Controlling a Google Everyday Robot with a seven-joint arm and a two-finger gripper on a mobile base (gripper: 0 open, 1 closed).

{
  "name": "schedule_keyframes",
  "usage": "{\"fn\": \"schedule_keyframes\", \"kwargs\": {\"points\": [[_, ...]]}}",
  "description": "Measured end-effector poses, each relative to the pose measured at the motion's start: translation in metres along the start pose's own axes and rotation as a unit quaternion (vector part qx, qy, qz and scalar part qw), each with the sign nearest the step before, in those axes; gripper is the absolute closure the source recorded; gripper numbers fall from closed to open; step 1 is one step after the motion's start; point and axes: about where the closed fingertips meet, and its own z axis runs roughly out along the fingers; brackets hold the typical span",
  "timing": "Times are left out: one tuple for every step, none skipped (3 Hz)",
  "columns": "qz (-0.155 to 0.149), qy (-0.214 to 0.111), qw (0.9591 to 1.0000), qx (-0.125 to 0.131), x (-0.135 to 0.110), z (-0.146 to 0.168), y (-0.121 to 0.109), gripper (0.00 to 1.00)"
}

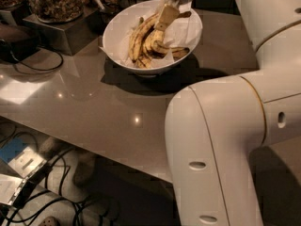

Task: Pick banana from white bowl

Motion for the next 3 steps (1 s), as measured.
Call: {"fn": "schedule_keyframes", "kwargs": {"points": [[0.018,-0.011,0.9998,0.001,0.005,-0.019,0.010,1.00],[0.031,-0.042,0.9985,-0.019,0.013,-0.019,0.026,1.00],[0.034,-0.041,0.9983,-0.024,0.014,-0.011,0.027,1.00]]}}
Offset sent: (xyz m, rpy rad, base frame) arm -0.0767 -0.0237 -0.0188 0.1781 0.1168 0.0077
